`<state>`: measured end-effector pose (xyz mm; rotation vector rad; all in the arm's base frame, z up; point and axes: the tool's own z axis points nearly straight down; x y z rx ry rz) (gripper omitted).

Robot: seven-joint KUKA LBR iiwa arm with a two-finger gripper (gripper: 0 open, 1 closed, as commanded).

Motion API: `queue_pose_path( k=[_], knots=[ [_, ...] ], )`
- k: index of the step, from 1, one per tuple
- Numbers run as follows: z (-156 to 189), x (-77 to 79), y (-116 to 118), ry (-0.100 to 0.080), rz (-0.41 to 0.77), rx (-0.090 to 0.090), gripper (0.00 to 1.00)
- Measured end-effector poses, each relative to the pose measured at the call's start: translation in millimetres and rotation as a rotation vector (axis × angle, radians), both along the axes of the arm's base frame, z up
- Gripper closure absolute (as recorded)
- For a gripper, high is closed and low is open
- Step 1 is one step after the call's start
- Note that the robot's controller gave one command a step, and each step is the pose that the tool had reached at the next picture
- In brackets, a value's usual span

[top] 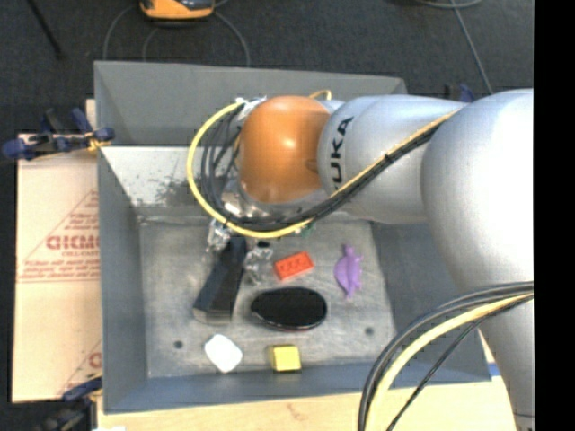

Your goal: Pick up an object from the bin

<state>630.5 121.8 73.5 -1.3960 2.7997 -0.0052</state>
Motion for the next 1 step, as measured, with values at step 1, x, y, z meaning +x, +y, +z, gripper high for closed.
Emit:
queue_pose_path(
  k=[1],
  knots=[
    [11.7, -0.6, -0.1, 0.007, -0.002, -0.001, 1.00]
  ],
)
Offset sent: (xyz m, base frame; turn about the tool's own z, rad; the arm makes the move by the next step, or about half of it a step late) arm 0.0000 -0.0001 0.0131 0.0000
